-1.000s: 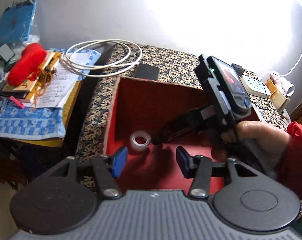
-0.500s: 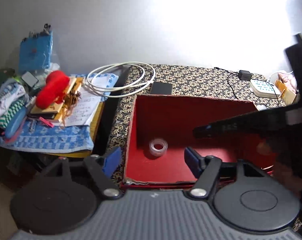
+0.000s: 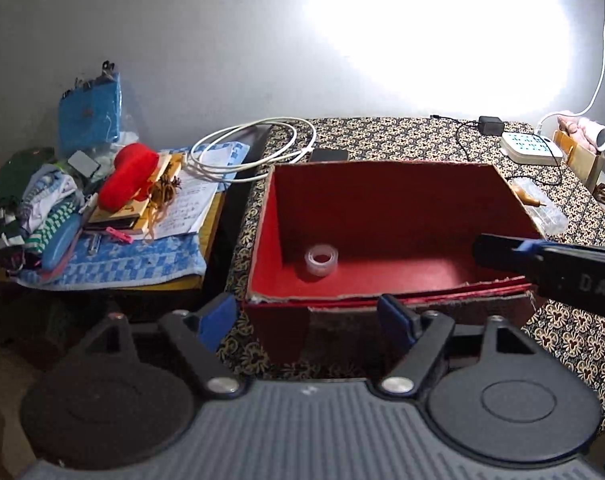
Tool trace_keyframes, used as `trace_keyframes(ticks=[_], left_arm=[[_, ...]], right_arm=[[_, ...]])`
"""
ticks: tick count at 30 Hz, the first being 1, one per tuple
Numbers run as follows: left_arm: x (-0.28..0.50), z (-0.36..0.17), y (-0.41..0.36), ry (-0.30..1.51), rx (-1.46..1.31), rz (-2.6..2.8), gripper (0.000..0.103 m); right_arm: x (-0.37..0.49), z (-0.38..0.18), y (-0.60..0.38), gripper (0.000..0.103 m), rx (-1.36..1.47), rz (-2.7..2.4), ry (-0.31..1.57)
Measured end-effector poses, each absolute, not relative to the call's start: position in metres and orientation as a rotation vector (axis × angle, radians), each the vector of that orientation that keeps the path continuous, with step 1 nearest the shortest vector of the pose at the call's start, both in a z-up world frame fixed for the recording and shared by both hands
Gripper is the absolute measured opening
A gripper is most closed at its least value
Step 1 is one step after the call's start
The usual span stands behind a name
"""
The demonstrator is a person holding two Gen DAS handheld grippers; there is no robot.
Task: Organize rigid objects
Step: 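Withdraw the right gripper out of the red box, then reach the right gripper to the silver metal clip and grasp it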
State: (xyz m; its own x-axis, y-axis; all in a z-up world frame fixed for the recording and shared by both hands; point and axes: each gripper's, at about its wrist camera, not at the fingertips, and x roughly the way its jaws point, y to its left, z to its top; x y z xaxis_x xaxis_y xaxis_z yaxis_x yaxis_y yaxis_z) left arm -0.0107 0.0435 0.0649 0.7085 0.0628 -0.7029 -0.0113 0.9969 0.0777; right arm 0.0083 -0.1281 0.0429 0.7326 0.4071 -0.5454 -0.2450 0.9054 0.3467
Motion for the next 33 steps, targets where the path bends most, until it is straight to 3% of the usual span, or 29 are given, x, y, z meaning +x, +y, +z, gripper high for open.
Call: trace_keyframes(ticks=[4,33], left_arm=[[-0.018,0.060,0.035,0.783,0.086,0.058,0.090],[-0.015,0.006,-0.028,0.963,0.103,0.303,0.090]], right_arm=[[-0.004,0.038,-0.137,0.013,0.293,0.364,0.661],[0.004,-0.022,-0.189,0.022,0.133,0.611,0.901]])
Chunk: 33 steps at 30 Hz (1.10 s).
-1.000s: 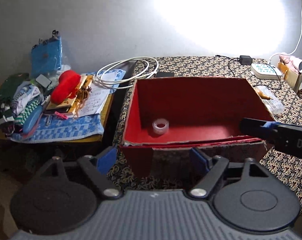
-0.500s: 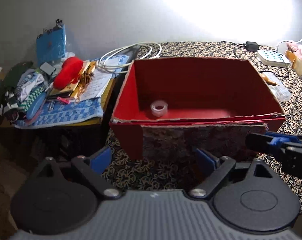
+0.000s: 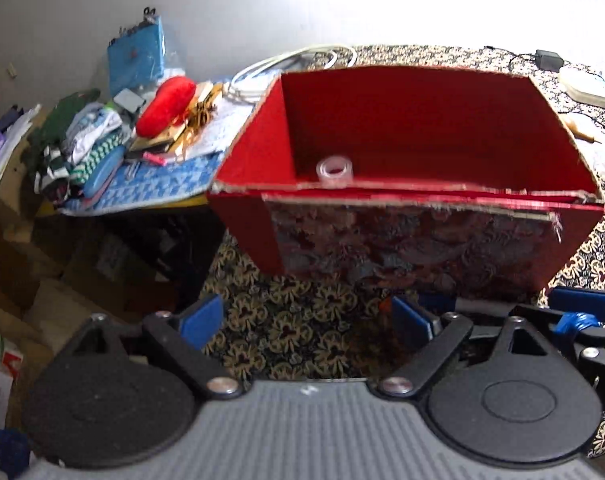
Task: Organize rigid objects
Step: 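Reach the right gripper to the silver metal clip and grasp it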
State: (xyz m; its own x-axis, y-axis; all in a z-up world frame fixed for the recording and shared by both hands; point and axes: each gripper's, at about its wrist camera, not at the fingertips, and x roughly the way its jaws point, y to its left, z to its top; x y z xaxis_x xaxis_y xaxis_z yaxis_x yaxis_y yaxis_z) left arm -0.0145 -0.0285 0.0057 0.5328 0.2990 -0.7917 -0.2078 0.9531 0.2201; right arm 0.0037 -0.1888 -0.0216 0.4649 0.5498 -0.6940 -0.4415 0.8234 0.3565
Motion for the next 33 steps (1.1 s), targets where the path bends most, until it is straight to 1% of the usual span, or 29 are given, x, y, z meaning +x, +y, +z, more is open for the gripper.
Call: trace_keyframes(ticks=[7,15,25,30,31,32,33], left_arm=[[-0.043,-0.016,-0.014,1.013,-0.033,0.242,0.090],[-0.077,-0.045,-0.020,1.058,-0.157,0.117,0.090],[-0.063,-0.066,-0.026,1.099,-0.141,-0.072,0.092],[-0.057,-0.068,-0.026,1.093,-0.113,-0.161,0.090],[-0.055,-0.069,-0.024,1.092,-0.122,-0.181,0.086],[-0.055,-0.070,-0.022,1.090,-0.133,-0.199,0.072],[-0.054,-0.072,-0.021,1.097,-0.143,-0.216,0.063]], right_arm=[[0.000,-0.038,-0.194,0.022,0.153,0.723,0.960],[-0.008,-0.061,-0.185,0.020,0.127,0.783,1.018],[-0.003,-0.068,-0.181,0.020,0.144,0.718,1.068],[0.001,-0.070,-0.185,0.020,0.241,0.706,1.111],[0.001,-0.070,-0.185,0.019,0.261,0.721,1.119],[0.002,-0.072,-0.184,0.019,0.284,0.737,1.130],[0.002,-0.074,-0.183,0.019,0.310,0.750,1.146]])
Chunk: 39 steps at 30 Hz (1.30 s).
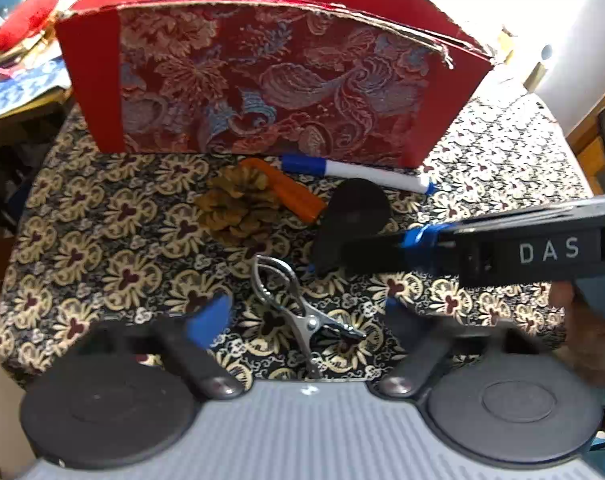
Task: Organize rigid objects
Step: 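Reach the right gripper to the silver metal clip and grasp it, then carry the metal clip into the red box and open the right gripper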
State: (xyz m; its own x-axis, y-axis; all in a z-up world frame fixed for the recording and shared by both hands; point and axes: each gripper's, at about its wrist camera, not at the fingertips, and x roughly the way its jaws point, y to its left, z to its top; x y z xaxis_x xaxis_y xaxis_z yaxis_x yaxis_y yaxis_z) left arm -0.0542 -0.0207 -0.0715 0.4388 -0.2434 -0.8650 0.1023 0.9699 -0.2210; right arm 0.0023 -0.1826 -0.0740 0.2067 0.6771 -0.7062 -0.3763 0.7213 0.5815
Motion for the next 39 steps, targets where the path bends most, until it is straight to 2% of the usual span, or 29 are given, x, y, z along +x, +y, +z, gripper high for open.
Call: trace_keyframes(ticks=[1,10,12,13,16,21,23,28,32,39], left_arm=[[-0.053,-0.074,-0.019,1.108,-0.153,-0.229,0.055],[-0.053,-0.086,-0.012,1.093,-0.217,-0.247,0.052],[-0.053,-0.086,-0.014,1.080,-0.196,-0.243,0.044],[-0.053,-0.086,-0.016,1.075,-0.184,-0.243,0.034],[-0.052,-0.088,-0.017,1.064,-0.173,-0.242,0.027],[-0.052,-0.090,-0.012,1.059,-0.199,-0.236,0.023],[-0.052,-0.090,-0.011,1.064,-0.212,-0.246,0.020],[-0.055,-0.076,-0.016,1.045,-0.169,-0.275,0.018],[-0.056,-0.047,-0.014,0.994,-0.139,-0.322,0.018],[-0.046,0.021,-0.011,0.812,-0.078,-0.394,0.018]], right_arm=[[0.003,-0.077,-0.181,0.019,0.336,0.759,1.162],[0.005,-0.087,-0.165,0.015,0.346,0.805,1.216],[0.005,-0.088,-0.163,0.015,0.336,0.803,1.208],[0.006,-0.088,-0.162,0.014,0.325,0.801,1.206],[0.008,-0.090,-0.160,0.010,0.310,0.802,1.203],[0.010,-0.093,-0.165,0.001,0.326,0.777,1.213],[0.011,-0.092,-0.168,0.000,0.332,0.771,1.211],[0.009,-0.081,-0.175,0.000,0.346,0.771,1.190],[0.006,-0.053,-0.181,0.000,0.362,0.786,1.127],[0.006,0.015,-0.188,0.000,0.344,0.784,0.905]])
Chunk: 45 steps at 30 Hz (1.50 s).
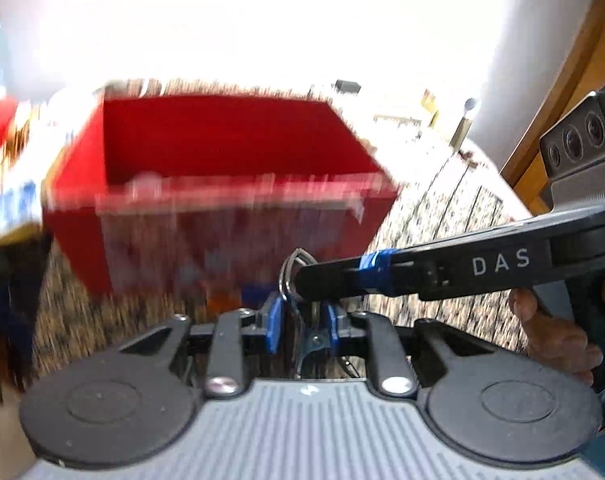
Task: Organize rigid objects
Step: 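Carry the metal clip into the red box and open the right gripper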
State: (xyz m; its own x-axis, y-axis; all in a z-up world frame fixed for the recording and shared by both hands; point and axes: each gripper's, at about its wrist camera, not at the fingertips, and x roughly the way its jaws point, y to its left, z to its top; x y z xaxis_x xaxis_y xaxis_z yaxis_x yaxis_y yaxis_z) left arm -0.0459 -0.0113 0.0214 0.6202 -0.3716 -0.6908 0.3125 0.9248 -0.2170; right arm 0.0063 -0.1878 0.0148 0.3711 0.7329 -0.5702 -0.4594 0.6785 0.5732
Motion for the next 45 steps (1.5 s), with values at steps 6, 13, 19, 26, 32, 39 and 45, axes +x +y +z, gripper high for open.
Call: trace_keyframes(ticks=[6,13,19,26,32,39,45], left_arm=[[-0.019,0.065,-0.007,0.670,-0.042,-0.428,0.017],[0.037,0.083,0.004,0.591,-0.008,-0.405,0.017],[0.087,0.057,0.025,0.669,-0.018,-0.370,0.016],[0.111,0.005,0.040,0.873,0.015,-0.285,0.015],[0.124,-0.012,0.047,0.990,0.053,-0.218,0.014],[0.130,-0.021,0.050,1.049,0.058,-0.160,0.015],[0.130,-0.023,0.049,1.057,0.076,-0.121,0.016]], right_arm=[[0.025,0.056,-0.183,0.000,0.304,0.766,0.741],[0.075,0.072,-0.157,0.000,0.245,0.728,0.632],[0.121,0.050,-0.133,0.000,0.250,0.692,0.701],[0.156,-0.003,-0.112,0.000,0.372,0.686,0.941],[0.165,-0.027,-0.097,0.000,0.446,0.686,1.078],[0.170,-0.034,-0.089,0.000,0.463,0.695,1.133],[0.171,-0.036,-0.090,0.002,0.476,0.709,1.142]])
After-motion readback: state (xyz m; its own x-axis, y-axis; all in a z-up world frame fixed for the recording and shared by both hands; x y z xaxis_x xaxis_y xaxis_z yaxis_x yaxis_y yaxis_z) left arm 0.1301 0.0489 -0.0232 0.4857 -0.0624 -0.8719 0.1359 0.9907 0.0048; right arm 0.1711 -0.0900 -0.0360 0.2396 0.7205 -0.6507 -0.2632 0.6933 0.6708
